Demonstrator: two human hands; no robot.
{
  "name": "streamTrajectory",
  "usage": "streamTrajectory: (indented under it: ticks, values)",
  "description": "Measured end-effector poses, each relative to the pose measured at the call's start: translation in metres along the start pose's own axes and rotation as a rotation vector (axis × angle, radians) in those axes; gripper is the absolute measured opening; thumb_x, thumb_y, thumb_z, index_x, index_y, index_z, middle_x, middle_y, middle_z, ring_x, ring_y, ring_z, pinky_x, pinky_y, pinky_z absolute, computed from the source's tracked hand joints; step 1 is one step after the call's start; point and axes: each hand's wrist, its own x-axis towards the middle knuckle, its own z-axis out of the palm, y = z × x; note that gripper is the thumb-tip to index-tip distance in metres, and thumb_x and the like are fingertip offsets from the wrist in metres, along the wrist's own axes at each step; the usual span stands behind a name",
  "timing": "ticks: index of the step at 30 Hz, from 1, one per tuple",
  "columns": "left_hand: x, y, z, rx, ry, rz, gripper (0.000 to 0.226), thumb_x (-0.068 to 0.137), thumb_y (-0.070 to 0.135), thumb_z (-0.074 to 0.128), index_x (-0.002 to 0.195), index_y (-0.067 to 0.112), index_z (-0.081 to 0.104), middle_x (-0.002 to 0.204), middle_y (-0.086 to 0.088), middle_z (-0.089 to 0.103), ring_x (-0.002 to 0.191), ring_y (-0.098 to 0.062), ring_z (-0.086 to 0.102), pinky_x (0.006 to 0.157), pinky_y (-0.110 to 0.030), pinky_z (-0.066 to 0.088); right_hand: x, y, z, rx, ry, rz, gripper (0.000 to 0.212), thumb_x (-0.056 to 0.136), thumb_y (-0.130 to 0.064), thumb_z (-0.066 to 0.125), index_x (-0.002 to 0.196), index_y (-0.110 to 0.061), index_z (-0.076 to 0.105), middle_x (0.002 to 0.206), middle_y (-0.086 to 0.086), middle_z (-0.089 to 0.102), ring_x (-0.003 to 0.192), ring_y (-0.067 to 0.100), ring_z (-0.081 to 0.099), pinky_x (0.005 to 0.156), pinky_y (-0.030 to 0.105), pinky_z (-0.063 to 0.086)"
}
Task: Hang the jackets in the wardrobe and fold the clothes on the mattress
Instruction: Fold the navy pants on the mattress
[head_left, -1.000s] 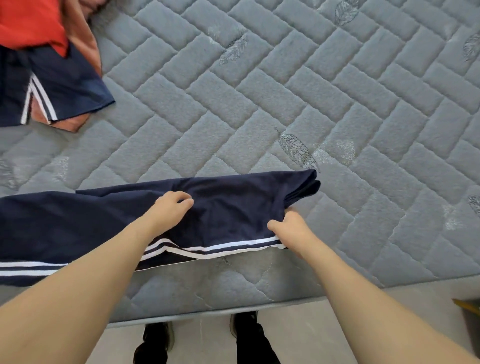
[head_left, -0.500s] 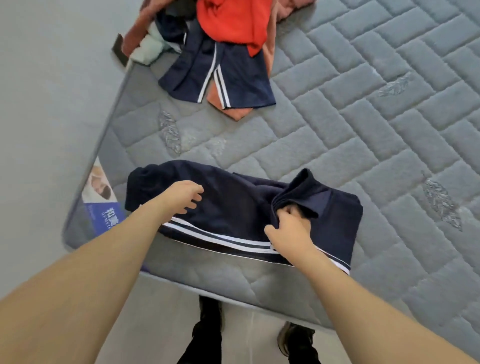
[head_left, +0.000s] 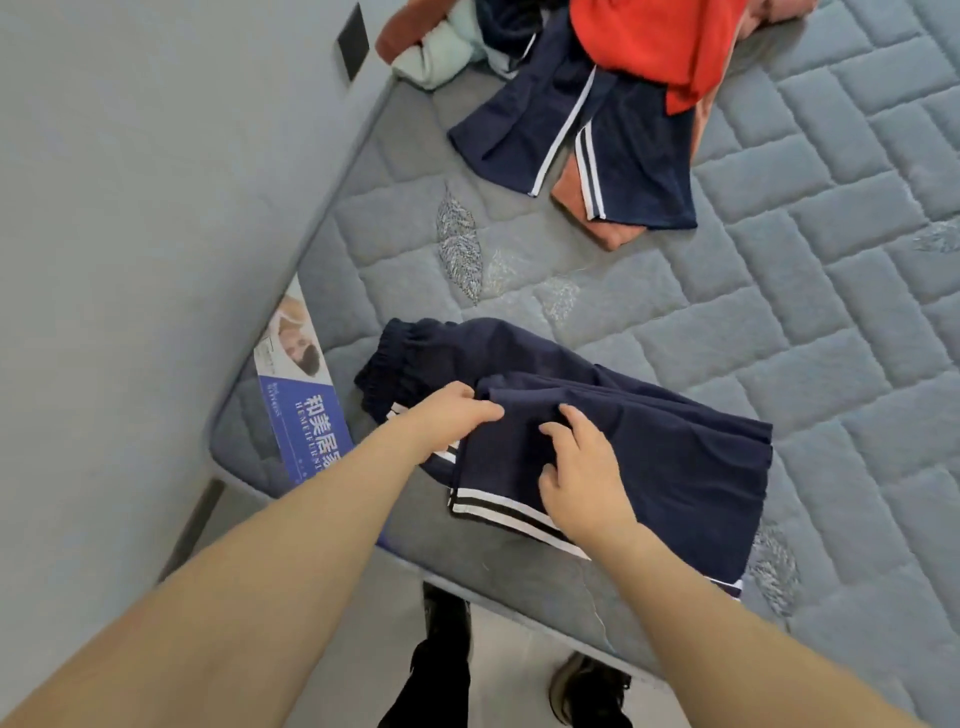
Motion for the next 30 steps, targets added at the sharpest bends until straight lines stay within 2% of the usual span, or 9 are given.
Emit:
streamTrajectory:
  ticks: [3, 5, 9, 12, 18, 21, 24, 27, 30]
  values:
    - [0.012, -0.002, 0.037, 0.320, 0.227, -0.066, 0.075, 0.081, 0.051, 0.067, 0.138, 0.009, 0.041, 0.139, -0.011, 0.043, 0.128, -0.033, 0.044, 0.105, -0.041, 0.040, 0.018, 0.025, -0.015, -0.159, 0.100, 0.052, 0.058, 0.086, -0.011, 0.060, 0.142, -0.007, 0.046, 0.153, 0.018, 0.033, 0.139, 0.036, 0.033, 0.116, 0.048, 0.025]
    - [0.013, -0.001, 0.053, 0.370, 0.350, -0.067, 0.065, 0.086, 0.049, 0.062, 0.135, 0.010, 0.043, 0.139, -0.013, 0.043, 0.129, -0.036, 0.039, 0.106, -0.043, 0.036, 0.038, 0.036, -0.022, -0.255, 0.018, 0.086, 0.064, 0.091, -0.024, 0.059, 0.149, -0.014, 0.034, 0.153, 0.011, 0.034, 0.139, 0.031, 0.032, 0.117, 0.045, 0.022]
    - [0.003, 0.000, 0.062, 0.018, 0.309, 0.188, 0.015, 0.099, 0.027, 0.050, 0.109, 0.019, 0.042, 0.106, -0.008, 0.060, 0.096, -0.030, 0.057, 0.086, -0.044, 0.049, 0.076, 0.043, -0.033, -0.369, -0.079, 0.120, 0.040, 0.094, -0.040, 0.054, 0.128, -0.019, 0.051, 0.129, 0.009, 0.046, 0.120, 0.032, 0.043, 0.103, 0.041, 0.030]
    - [-0.016, 0.003, 0.049, -0.096, 0.414, 0.358, 0.010, 0.100, 0.023, 0.048, 0.103, 0.025, 0.038, 0.085, 0.002, 0.058, 0.083, -0.029, 0.058, 0.070, -0.041, 0.043, 0.091, 0.035, -0.041, -0.360, -0.049, 0.110, 0.037, 0.095, -0.048, 0.049, 0.108, -0.015, 0.061, 0.120, 0.008, 0.045, 0.115, 0.033, 0.041, 0.099, 0.042, 0.031]
    - [-0.006, -0.005, -0.045, -0.060, 0.692, 0.357, 0.006, 0.102, 0.029, 0.042, 0.107, 0.030, 0.039, 0.104, -0.005, 0.062, 0.095, -0.035, 0.057, 0.076, -0.043, 0.042, 0.096, 0.013, -0.038, -0.362, 0.048, 0.014, 0.038, 0.098, -0.047, 0.045, 0.111, -0.015, 0.059, 0.117, 0.007, 0.052, 0.113, 0.031, 0.048, 0.098, 0.041, 0.033]
    - [0.018, -0.017, -0.067, 0.203, 0.722, 0.216, 0.033, 0.101, 0.040, 0.044, 0.129, 0.023, 0.043, 0.133, -0.014, 0.049, 0.122, -0.040, 0.044, 0.098, -0.050, 0.038, 0.090, 0.018, -0.022, -0.401, 0.101, 0.167, 0.045, 0.098, -0.048, 0.042, 0.131, -0.017, 0.048, 0.145, 0.010, 0.038, 0.133, 0.032, 0.033, 0.114, 0.048, 0.018]
    - [0.034, -0.022, -0.061, 0.184, 0.643, 0.046, 0.078, 0.089, 0.070, 0.046, 0.148, 0.021, 0.029, 0.150, -0.013, 0.029, 0.139, -0.037, 0.026, 0.110, -0.053, 0.028, 0.082, 0.030, -0.006, -0.220, 0.116, 0.449, 0.074, 0.094, -0.062, 0.039, 0.153, -0.022, 0.018, 0.162, 0.012, 0.004, 0.148, 0.035, 0.002, 0.117, 0.056, -0.002]
    - [0.043, -0.026, -0.053, 0.247, 0.585, 0.001, 0.108, 0.070, 0.089, 0.046, 0.145, 0.012, 0.037, 0.147, -0.013, 0.039, 0.139, -0.035, 0.028, 0.112, -0.049, 0.028, 0.071, 0.049, 0.001, 0.045, 0.199, 0.726, 0.100, 0.081, -0.081, 0.038, 0.157, -0.024, 0.007, 0.164, 0.013, -0.003, 0.150, 0.034, -0.006, 0.117, 0.056, -0.006]
    - [0.045, -0.019, -0.059, 0.104, 0.554, -0.026, 0.101, 0.061, 0.084, 0.062, 0.133, 0.014, 0.053, 0.131, -0.007, 0.059, 0.127, -0.034, 0.047, 0.104, -0.046, 0.041, 0.062, 0.076, 0.002, -0.110, 0.117, 0.644, 0.102, 0.076, -0.087, 0.035, 0.153, -0.022, 0.021, 0.164, 0.010, 0.008, 0.151, 0.030, -0.004, 0.115, 0.057, -0.011]
